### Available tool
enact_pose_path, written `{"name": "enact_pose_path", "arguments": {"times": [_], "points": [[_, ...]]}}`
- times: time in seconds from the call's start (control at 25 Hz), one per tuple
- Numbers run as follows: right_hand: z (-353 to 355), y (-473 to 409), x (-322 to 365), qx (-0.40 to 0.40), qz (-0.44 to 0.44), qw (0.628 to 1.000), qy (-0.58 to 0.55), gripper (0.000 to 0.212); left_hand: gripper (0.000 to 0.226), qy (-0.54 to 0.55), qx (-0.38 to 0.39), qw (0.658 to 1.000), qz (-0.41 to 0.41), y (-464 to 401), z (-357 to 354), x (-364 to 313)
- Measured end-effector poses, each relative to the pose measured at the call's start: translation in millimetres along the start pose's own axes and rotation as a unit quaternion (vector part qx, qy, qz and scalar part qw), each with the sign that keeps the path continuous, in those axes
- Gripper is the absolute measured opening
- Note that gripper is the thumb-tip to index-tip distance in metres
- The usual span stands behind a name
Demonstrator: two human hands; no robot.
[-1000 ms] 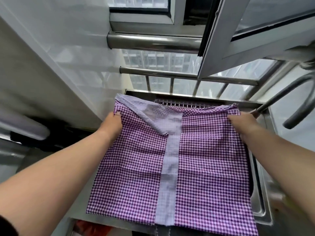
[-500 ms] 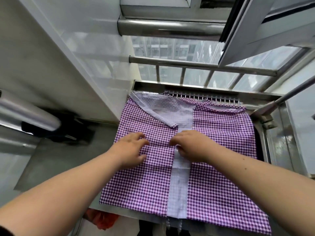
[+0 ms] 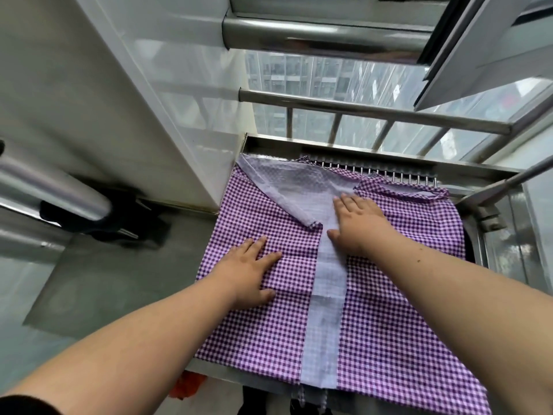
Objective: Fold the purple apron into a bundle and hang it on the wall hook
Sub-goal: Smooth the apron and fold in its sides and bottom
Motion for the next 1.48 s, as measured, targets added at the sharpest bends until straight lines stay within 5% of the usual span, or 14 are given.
{"name": "enact_pose_path", "arguments": {"times": [0.12, 0.28, 0.4, 0.52, 0.76, 0.88, 1.0, 1.12, 1.28, 1.48], "points": [[-5.6, 22.7, 17.1, -0.085, 0.036, 0.993, -0.080, 0.078, 0.072, 0.010, -0.053, 0.998, -0.031, 8.0, 0.0, 2.2], [-44.7, 86.5, 35.3, -0.095, 0.105, 0.985, -0.103, 0.058, 0.023, -0.102, -0.121, 0.970, -0.186, 26.8, -4.0, -5.5], [-77.1, 127.6, 27.4, -0.094, 0.101, 0.987, -0.084, 0.037, 0.028, -0.140, -0.055, 0.959, -0.239, 37.8, -10.1, -15.9], [-96.7, 172.2, 20.5, -0.119, 0.080, 0.986, -0.079, 0.039, 0.047, -0.162, -0.003, 0.951, -0.263, 49.8, -22.1, -26.7], [-142.1, 246.9, 10.5, -0.071, 0.058, 0.995, -0.027, 0.061, 0.096, -0.167, 0.030, 0.964, -0.202, 74.2, -53.4, -32.0], [-149.5, 265.4, 6.0, -0.029, -0.012, 0.999, -0.028, 0.055, 0.106, -0.202, 0.023, 0.962, -0.183, 81.8, -67.4, -31.8], [-148.5, 272.5, 0.6, -0.037, -0.077, 0.995, -0.042, 0.048, 0.093, -0.190, -0.005, 0.969, -0.156, 87.5, -74.3, -38.0], [-138.4, 272.8, -1.0, -0.062, -0.044, 0.996, -0.049, 0.027, 0.079, -0.178, -0.046, 0.974, -0.129, 90.3, -78.8, -42.5], [-130.6, 274.4, -8.8, -0.106, -0.129, 0.970, -0.176, 0.014, 0.071, -0.194, -0.063, 0.977, -0.068, 95.8, -92.8, -46.5], [-112.1, 276.0, -23.3, -0.117, -0.167, 0.956, -0.210, 0.012, 0.029, -0.051, -0.139, 0.989, 0.012, 105.2, -74.2, -62.4]]}}
Point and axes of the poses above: each hand's wrist, its own y-axis away from the middle knuckle, its own z-axis out of the back of the hand, x = y × z, the point moved 2 cm from there along -y, towards the middle knuckle, and after that the axes turned 3 degrees about -x, right-handed, at the moved point
